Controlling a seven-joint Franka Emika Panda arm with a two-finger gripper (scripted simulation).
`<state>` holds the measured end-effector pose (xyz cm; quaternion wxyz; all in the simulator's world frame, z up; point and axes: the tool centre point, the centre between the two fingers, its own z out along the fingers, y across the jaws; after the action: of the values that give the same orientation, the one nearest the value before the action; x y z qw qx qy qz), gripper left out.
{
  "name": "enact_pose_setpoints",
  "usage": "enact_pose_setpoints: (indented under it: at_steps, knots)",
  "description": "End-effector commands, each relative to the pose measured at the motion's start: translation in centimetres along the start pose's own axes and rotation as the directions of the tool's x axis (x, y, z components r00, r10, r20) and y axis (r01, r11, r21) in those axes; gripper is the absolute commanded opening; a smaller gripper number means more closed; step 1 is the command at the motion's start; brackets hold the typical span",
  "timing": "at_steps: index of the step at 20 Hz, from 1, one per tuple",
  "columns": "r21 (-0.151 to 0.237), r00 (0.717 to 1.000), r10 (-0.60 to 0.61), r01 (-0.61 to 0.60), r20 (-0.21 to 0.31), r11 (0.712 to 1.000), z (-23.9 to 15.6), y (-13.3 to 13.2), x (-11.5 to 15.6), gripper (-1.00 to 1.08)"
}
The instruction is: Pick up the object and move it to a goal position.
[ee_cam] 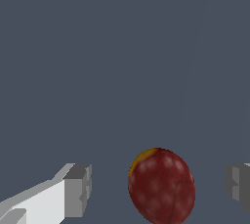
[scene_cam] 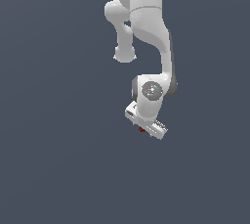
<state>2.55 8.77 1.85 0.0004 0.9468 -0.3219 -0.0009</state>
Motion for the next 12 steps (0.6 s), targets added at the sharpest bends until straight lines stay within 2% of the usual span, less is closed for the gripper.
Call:
enact_pose_setpoints:
  at_steps: [1,2,12]
  knots:
    - [0.001,1.000,0.000,0.000,-0.001,1.000,0.16,-0.09,0.08,1.00]
    - [0.001,1.000,0.000,0.000,-0.001,1.000,0.16,-0.09,0.08,-1.00]
    - [0.001,1.000,0.000,0.000,-0.001,1.000,0.16,-0.10,0.09,-1.00]
